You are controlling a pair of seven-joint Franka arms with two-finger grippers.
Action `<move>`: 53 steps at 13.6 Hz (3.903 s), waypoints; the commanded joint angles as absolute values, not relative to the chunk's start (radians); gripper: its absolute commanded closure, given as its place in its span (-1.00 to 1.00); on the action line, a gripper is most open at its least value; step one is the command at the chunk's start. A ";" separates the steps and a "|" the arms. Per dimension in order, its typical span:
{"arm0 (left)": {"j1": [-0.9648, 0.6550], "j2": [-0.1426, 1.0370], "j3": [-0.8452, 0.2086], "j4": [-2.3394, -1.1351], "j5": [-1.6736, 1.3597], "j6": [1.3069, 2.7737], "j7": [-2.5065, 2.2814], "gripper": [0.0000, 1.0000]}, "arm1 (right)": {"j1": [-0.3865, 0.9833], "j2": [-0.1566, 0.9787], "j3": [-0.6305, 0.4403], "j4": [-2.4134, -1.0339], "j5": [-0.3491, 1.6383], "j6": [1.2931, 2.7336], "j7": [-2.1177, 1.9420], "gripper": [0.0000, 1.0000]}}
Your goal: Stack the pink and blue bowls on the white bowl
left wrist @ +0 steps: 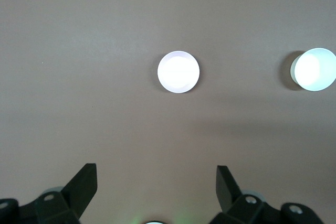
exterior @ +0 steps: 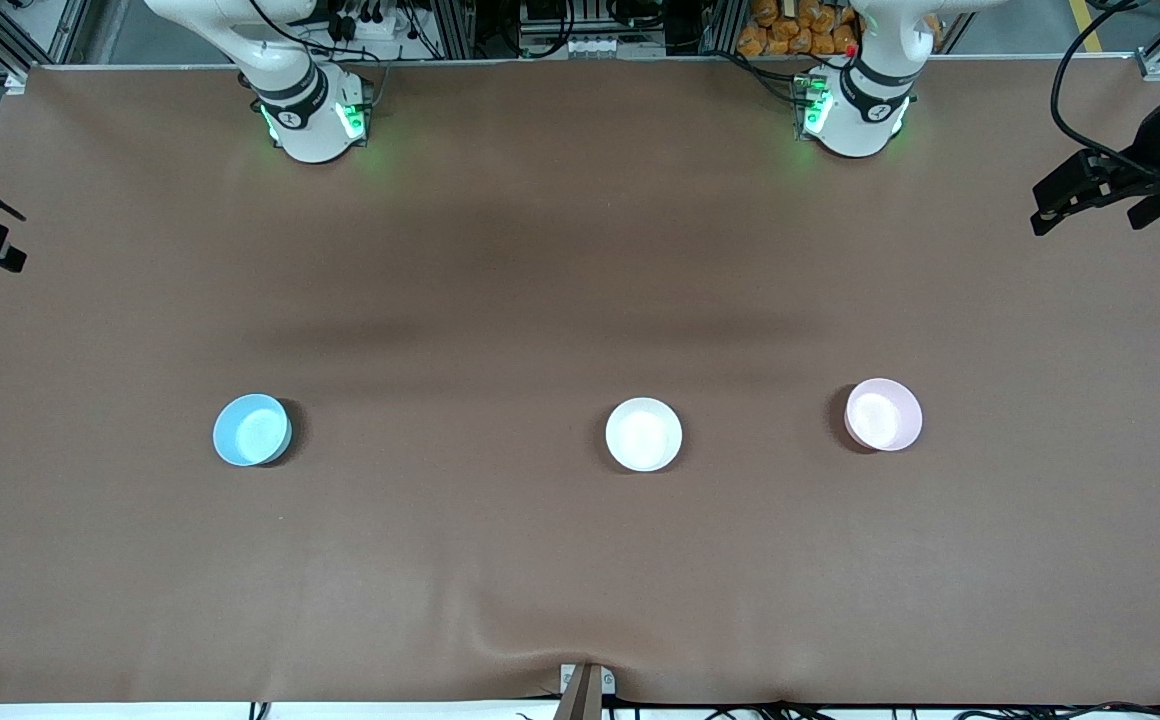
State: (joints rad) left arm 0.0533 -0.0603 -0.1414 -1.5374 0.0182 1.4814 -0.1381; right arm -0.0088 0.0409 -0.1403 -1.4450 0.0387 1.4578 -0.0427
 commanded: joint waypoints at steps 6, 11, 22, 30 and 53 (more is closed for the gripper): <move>0.083 -0.034 -0.138 -1.511 -0.003 1.457 -0.103 -1.00 | -0.017 0.048 -0.138 -1.427 0.049 1.442 -0.048 -1.00; 0.103 -0.032 -0.138 -1.519 -0.003 1.457 -0.094 -1.00 | -0.015 0.046 -0.138 -1.427 0.049 1.443 -0.045 -1.00; 0.192 -0.043 -0.138 -1.713 -0.063 1.636 -0.019 -1.00 | -0.015 0.043 -0.141 -1.424 0.044 1.445 -0.046 -1.00; 0.215 -0.035 -0.138 -1.952 -0.061 1.975 0.084 -1.00 | -0.012 0.037 -0.137 -1.417 0.049 1.394 -0.046 -1.00; 0.225 0.405 -0.218 -2.149 -0.137 2.730 0.153 -0.80 | -0.069 0.037 -0.155 -1.391 0.038 1.379 -0.048 -1.00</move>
